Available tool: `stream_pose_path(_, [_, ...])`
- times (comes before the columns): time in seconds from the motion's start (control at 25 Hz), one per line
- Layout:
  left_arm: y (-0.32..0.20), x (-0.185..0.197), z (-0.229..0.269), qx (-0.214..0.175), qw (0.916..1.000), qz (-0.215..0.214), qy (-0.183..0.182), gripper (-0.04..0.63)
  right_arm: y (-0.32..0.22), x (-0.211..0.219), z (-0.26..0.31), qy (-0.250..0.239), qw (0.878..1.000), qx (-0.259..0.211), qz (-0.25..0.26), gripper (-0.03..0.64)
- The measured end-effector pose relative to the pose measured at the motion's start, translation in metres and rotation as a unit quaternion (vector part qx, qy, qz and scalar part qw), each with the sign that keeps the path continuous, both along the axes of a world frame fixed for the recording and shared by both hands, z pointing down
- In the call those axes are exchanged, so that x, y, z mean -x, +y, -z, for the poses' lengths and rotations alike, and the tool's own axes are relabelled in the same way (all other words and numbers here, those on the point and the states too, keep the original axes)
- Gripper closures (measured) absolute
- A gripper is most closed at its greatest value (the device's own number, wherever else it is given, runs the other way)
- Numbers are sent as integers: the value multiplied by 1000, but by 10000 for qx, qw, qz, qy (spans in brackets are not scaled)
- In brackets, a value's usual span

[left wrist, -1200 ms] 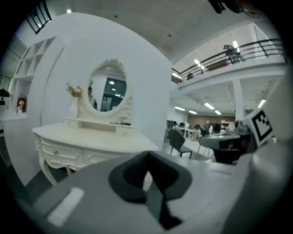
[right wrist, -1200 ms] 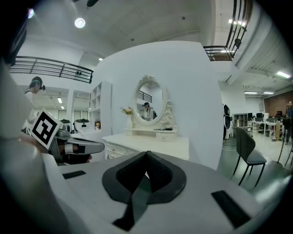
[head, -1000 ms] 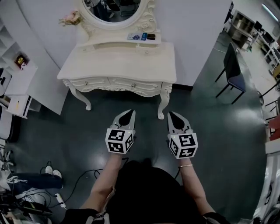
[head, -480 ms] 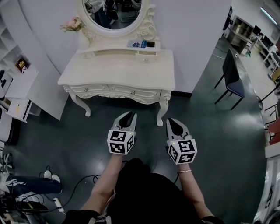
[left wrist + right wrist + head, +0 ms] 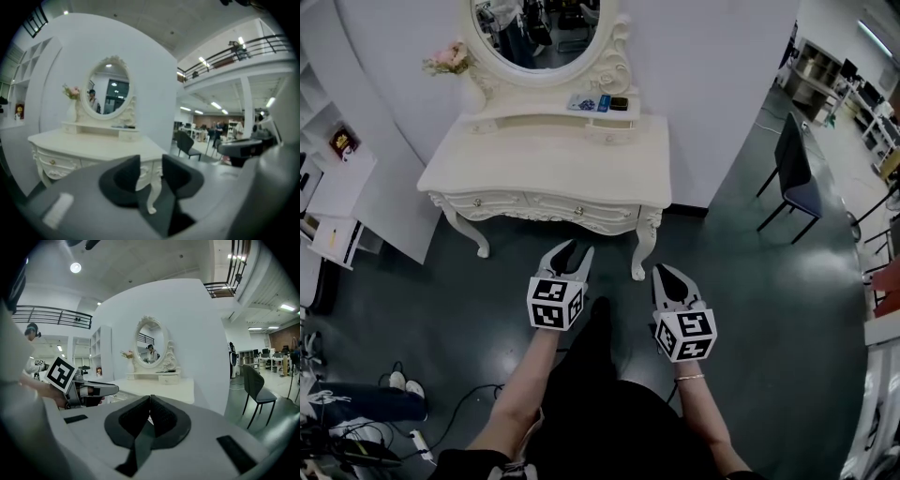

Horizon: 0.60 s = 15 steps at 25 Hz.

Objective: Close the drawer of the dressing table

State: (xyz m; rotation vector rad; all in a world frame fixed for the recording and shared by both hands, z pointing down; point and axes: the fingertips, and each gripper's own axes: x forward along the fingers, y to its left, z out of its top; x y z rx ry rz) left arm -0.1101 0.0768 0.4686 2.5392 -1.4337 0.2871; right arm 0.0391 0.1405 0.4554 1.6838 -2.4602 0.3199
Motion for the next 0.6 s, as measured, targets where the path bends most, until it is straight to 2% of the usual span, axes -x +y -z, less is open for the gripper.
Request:
stream_pose_path(0.28, [-52, -8, -9, 127, 9999, -34, -27, 440, -42, -7, -10, -67, 9998, 191, -74, 612])
stream_pose_path(0.6, [-141, -9, -13, 168, 9998, -22, -93, 437, -129, -15, -10, 15, 9997, 217, -141, 612])
